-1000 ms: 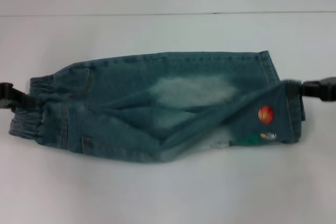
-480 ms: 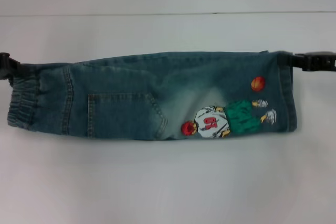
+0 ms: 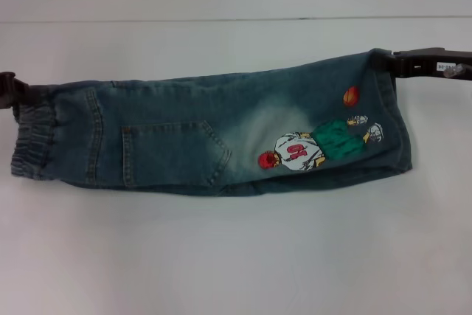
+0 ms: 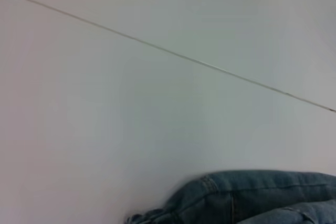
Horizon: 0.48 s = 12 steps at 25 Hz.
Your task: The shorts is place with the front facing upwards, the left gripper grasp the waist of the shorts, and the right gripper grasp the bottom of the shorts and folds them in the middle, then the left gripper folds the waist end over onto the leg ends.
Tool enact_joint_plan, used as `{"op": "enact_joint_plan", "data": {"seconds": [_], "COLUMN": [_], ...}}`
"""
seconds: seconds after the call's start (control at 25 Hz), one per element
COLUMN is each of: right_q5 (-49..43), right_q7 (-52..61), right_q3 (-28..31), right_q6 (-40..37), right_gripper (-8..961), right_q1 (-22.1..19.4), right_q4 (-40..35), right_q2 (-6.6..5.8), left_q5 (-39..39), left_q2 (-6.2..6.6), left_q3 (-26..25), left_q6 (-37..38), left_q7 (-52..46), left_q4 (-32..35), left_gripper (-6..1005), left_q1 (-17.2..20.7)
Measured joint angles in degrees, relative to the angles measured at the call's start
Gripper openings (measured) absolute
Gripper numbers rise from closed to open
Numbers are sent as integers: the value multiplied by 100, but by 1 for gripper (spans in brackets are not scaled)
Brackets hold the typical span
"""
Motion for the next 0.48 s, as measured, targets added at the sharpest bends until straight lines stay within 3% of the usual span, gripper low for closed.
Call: {"op": "enact_joint_plan", "data": {"seconds": [0.24,0.48], "right_q5": [20,28], "right_q7": [-98,-185], "right_q3": [-129,-272], "right_q6": [503,955], "right_gripper": [16,17], "right_q1": [105,145], "right_q4": [35,60], "right_q2": [83,199], "left_q5": [-146,-434], "left_q2": [-62,-217], "left_q3": [37,62], "left_q6": [-127,-354], "left_q7": [59,398], "left_q4": [-1,-1], "left_gripper": [59,60], "left_q1": [10,14]}}
